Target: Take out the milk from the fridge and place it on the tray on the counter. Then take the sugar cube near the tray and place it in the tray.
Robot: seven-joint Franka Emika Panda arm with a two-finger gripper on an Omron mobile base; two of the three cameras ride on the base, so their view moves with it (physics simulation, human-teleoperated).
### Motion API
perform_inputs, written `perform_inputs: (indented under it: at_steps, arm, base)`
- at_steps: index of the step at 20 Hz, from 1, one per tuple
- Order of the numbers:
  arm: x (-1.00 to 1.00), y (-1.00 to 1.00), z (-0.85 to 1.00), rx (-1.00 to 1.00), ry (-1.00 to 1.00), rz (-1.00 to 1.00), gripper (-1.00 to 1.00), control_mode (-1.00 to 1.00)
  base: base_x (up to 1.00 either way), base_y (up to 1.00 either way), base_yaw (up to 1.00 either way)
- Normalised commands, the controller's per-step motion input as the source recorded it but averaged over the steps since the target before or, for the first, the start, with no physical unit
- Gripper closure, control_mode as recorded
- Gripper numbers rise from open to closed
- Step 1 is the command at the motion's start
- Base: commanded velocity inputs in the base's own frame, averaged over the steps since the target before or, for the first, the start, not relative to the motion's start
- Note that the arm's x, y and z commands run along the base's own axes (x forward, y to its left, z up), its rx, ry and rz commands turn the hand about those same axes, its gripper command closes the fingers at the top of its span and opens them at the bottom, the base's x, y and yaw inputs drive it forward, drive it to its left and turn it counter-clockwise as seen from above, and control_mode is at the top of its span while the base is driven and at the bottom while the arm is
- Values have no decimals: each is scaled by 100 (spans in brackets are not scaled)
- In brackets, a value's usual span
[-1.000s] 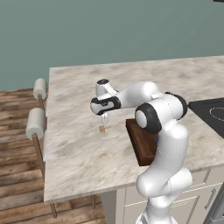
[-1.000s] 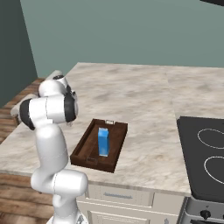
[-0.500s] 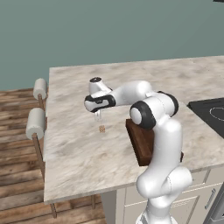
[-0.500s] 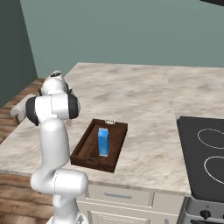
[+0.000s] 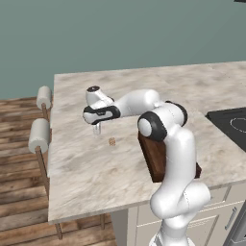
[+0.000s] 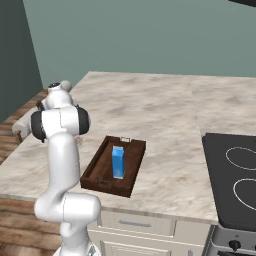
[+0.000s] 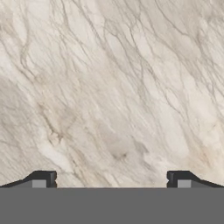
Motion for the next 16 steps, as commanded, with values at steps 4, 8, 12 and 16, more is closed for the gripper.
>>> perform_inputs:
  at_steps: [4, 8, 12, 16]
  arm:
    - [0, 17, -31, 0, 1, 0, -100, -100]
    - [0, 35, -28, 0, 2, 0, -100, -100]
    - [0, 45, -14, 0, 0, 0, -100, -100]
    - [0, 37, -9, 0, 0, 0, -100, -100]
  base:
    - [0, 0, 0]
    - [0, 0, 0]
    - [0, 0, 0]
    - [0, 0, 0]
